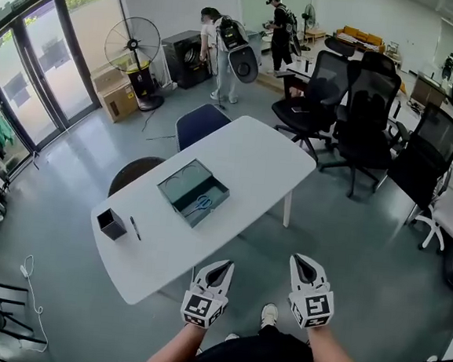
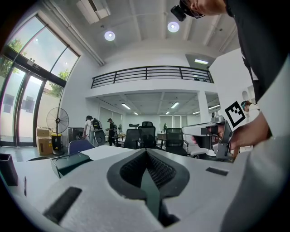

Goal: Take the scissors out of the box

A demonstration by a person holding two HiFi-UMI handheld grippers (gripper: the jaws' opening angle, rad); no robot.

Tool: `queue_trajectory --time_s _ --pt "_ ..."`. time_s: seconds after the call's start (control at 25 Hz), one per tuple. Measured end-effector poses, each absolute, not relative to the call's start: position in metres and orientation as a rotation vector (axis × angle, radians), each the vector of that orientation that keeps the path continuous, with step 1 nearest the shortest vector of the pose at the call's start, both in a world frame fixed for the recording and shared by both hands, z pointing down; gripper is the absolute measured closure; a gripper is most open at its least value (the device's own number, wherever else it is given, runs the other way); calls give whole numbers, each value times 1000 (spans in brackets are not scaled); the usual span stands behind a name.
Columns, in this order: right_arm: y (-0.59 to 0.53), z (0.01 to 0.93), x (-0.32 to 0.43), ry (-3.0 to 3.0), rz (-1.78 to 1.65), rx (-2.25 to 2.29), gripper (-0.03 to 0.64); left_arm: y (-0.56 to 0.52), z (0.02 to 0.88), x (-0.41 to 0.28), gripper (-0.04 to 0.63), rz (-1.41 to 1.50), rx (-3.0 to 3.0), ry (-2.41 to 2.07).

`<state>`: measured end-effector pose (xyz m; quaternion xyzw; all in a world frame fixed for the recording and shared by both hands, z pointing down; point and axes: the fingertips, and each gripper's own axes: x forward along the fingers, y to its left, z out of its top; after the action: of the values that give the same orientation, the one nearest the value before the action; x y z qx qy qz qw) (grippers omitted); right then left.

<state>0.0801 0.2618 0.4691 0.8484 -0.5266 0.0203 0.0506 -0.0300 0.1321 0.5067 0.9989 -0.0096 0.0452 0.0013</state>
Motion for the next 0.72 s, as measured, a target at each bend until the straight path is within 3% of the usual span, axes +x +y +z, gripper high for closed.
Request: queue_trajectory --time_s 0.4,0.72 --pt "228 476 173 -1753 91 2478 611 107 507 55 583 168 3144 -164" --pt "200 493 206 -1887 124 2338 611 90 516 82 583 179 3109 -316"
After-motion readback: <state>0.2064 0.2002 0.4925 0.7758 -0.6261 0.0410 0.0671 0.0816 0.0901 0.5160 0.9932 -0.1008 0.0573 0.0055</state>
